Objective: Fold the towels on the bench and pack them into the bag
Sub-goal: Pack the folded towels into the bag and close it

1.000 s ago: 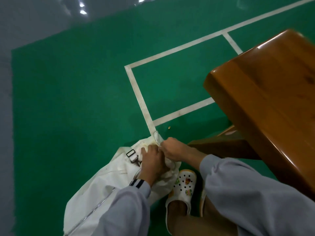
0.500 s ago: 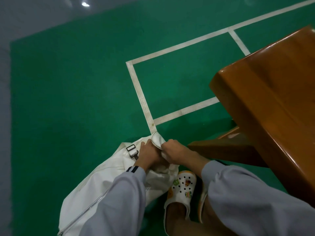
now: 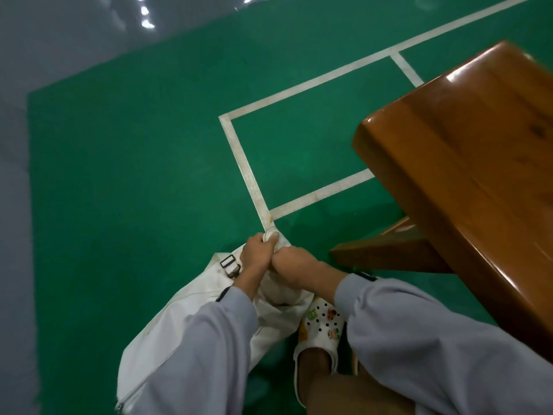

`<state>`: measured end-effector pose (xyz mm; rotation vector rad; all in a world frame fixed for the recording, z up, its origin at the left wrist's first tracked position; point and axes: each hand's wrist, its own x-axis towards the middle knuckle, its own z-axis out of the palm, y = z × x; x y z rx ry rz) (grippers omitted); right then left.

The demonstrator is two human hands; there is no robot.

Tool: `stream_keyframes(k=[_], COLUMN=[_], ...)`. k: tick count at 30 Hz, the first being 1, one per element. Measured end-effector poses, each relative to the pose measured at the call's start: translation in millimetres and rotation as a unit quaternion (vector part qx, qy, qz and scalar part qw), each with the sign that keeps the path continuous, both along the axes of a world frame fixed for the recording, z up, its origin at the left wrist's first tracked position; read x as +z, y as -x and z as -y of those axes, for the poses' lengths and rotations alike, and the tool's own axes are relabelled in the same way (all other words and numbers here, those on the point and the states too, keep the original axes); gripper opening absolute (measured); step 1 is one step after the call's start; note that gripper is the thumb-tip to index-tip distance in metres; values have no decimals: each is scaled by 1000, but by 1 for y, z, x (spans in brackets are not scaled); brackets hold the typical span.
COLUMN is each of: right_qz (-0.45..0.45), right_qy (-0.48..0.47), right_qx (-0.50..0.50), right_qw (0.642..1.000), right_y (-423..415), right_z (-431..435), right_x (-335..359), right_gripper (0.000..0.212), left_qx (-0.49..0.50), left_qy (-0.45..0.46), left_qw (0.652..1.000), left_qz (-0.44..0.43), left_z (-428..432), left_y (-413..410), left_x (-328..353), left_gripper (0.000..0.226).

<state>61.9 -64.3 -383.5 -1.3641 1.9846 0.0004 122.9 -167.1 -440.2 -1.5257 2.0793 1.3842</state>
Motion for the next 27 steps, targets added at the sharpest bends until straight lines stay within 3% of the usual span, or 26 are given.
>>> stream_keyframes(k=[2,4,6,8,10,11,13,15,18,20,23,27], right_qz=[27,90,93,110,186,239,307,358,448,461,430,318], right_qy=[3,21,11,-122,-228,-236,-186,-123,-77,-64,-59,-56], right_qx=[-31,-184,-316,-306,-274,-283,-335,-396,-512,-546,-575,-571], right_qw=[999,979,944,938,916,898,871,836,728,696,694,755], right_y=[17,42,55,42,16,7,-2,-5,-8,-7,0,4], right_z=[-7,-20,-37,-51,-57,-57,-54,-48,-38,-37,-33,-22], right_x=[-4,-20,-48,-69,-88,-97,-112,-126,-123,-121,-126,-139], right_gripper=[25,19,14,12,39,53,61,53,33,30,25,16], left_qx=[-27,-17,18,109,186,205,234,255,269,264,266,250], left_qy=[63,76,44,-15,-65,-83,-97,-95,-104,-122,-132,-119], left_qw=[998,997,998,991,974,968,959,955,949,949,947,953], left_qz=[2,-21,-41,-80,-108,-118,-125,-123,-125,-123,-127,-125], left_z=[-6,-5,5,18,27,33,43,56,75,80,82,80], left_y=[-1,-8,-18,-32,-38,-40,-41,-42,-44,-45,-46,-45], left_x=[2,0,-7,-10,-8,-8,-2,-1,1,3,1,-1], left_gripper=[39,43,40,28,22,19,18,18,15,23,24,14])
